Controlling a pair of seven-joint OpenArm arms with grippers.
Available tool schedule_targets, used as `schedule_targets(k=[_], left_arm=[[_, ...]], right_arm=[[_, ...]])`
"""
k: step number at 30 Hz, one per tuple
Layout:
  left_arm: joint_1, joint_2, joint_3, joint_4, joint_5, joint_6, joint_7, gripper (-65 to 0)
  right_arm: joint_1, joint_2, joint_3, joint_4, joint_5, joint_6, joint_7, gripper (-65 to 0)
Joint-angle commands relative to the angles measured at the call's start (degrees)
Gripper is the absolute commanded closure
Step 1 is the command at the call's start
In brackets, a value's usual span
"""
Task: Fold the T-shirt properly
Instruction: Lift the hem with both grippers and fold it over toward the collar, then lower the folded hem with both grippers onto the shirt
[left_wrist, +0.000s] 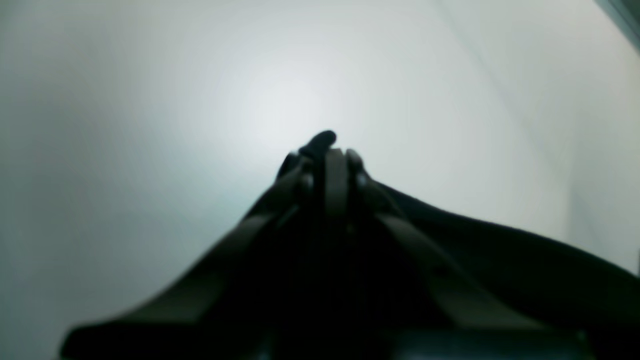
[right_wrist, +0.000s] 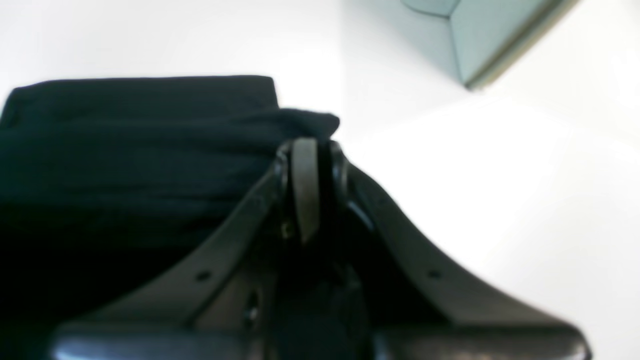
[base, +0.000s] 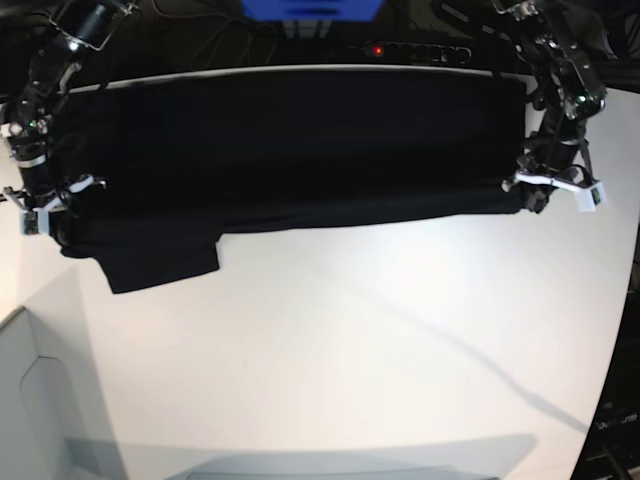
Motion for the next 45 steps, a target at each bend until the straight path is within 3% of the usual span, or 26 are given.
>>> schedule_targets(k=[1,12,25,30,35,41,45], left_arm=[[0.6,-0.8,-0.5,1.0,0.1,0.1,-1.4,0.0],[3.6,-1.0,-0.3,-0.7,0.5,0.0,-1.2,0.0],[3.5,-0.9,0.1,-6.0,0.5,0.0,-0.9,0.0],[3.5,-1.0,1.2,-7.5,0.5,0.0,-1.4,0.0],[3.5,-1.1,3.1,-7.5,0.5,0.0,-1.3,-0.1],[3.5,-1.0,4.0,-7.0,0.2,0.0,-0.9,-1.8],[3.5,-1.0,4.0,-7.0,0.3,0.4,-0.9,-13.4]], right_arm=[[-0.2,1.1,0.4,1.1,0.6,-0.3,1.6,0.0],[-7.8,0.7,2.1,1.1,0.6,-0.3,1.7,0.0],[-9.8,0.6,1.8,0.5,0.4,-0.3,1.1,0.0],[-9.6,1.1,2.0,0.8,0.4,-0.3,-2.9,-15.3],[-9.5,0.4,5.1,5.7,0.8,-0.3,-2.8,-31.3],[-4.3,-1.4,5.7,11.4,3.2,-0.3,-4.9,-33.3],[0.1,-0.9,1.2,9.9,3.1,-0.3,-10.1,-33.3]])
